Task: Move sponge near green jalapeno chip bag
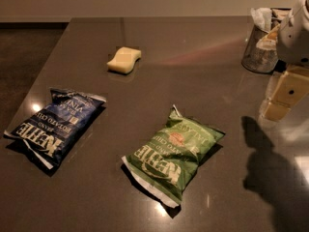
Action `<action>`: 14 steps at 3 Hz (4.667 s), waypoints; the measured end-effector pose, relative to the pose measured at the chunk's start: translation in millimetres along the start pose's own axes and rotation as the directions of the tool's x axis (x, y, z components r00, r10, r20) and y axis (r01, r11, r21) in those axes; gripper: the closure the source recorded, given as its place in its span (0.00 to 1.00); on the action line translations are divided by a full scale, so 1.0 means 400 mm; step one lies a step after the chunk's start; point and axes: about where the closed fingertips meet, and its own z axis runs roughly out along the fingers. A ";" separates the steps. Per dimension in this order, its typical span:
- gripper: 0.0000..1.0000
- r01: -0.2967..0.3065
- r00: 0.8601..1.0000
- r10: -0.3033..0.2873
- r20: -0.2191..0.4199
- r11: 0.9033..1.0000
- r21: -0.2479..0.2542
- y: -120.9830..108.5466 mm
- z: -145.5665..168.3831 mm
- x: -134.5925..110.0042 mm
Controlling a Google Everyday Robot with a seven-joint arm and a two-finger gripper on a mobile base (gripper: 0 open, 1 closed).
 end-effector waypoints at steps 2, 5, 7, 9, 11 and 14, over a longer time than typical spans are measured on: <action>0.00 0.039 0.999 -0.038 0.015 0.999 -0.014 -0.030 0.020 -0.037; 0.00 0.206 0.968 -0.200 0.154 0.978 -0.021 -0.262 0.218 -0.298; 0.00 0.359 0.918 -0.346 0.195 0.933 -0.035 -0.347 0.352 -0.481; 0.00 0.484 0.863 -0.470 0.186 0.874 -0.036 -0.386 0.456 -0.647; 0.00 0.568 0.820 -0.556 0.132 0.820 -0.071 -0.387 0.545 -0.755; 0.62 0.645 0.763 -0.645 0.047 0.755 -0.118 -0.368 0.590 -0.797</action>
Offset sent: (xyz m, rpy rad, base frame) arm 0.0393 0.0262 -0.0082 0.0111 0.0337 0.1047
